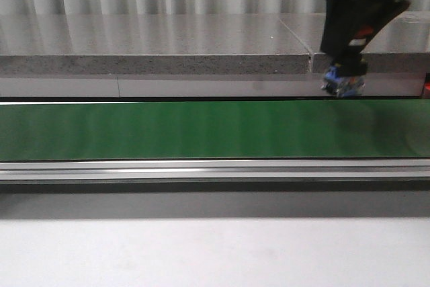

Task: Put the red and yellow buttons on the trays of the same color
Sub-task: 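Lower the right gripper onto the red button on the belt and grasp, then carry the red button into the red tray and open the right gripper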

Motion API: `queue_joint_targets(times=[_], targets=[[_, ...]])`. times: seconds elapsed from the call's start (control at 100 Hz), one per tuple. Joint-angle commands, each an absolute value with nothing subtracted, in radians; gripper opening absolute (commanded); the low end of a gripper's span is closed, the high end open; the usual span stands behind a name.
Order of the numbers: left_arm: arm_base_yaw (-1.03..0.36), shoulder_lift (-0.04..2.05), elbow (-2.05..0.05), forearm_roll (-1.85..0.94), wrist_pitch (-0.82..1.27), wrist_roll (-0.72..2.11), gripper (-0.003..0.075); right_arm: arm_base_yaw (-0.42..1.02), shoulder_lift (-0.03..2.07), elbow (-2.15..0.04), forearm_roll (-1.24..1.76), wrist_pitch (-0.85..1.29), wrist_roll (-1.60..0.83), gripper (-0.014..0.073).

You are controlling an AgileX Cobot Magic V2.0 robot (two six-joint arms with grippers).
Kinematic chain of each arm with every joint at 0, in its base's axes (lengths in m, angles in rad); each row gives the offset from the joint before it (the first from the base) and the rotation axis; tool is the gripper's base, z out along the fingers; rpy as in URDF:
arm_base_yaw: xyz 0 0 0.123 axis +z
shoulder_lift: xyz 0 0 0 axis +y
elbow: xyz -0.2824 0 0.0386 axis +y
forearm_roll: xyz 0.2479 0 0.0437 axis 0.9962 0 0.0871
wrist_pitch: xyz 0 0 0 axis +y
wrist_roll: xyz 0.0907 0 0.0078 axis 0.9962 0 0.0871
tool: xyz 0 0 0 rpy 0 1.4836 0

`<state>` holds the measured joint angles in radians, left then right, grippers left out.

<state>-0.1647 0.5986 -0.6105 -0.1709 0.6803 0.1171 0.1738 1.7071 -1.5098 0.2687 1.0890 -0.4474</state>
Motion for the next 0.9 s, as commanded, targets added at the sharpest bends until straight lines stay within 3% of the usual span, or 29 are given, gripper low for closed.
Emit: queue_joint_targets(times=[0.0, 0.48, 0.89], targets=[[-0.171, 0.599, -0.637, -0.186, 0.613, 0.118, -0.0020, 0.112, 1.629, -1.566, 0.280, 1.058, -0.433, 0.0114], [-0.171, 0.599, -0.637, -0.186, 0.613, 0.118, -0.0020, -0.242, 1.618, -1.728, 0.238, 1.060, -0.239, 0.0114], [-0.171, 0.599, -0.637, -0.186, 0.613, 0.118, -0.0020, -0.443, 1.689, -1.765, 0.197, 1.028, -0.174, 0.0110]])
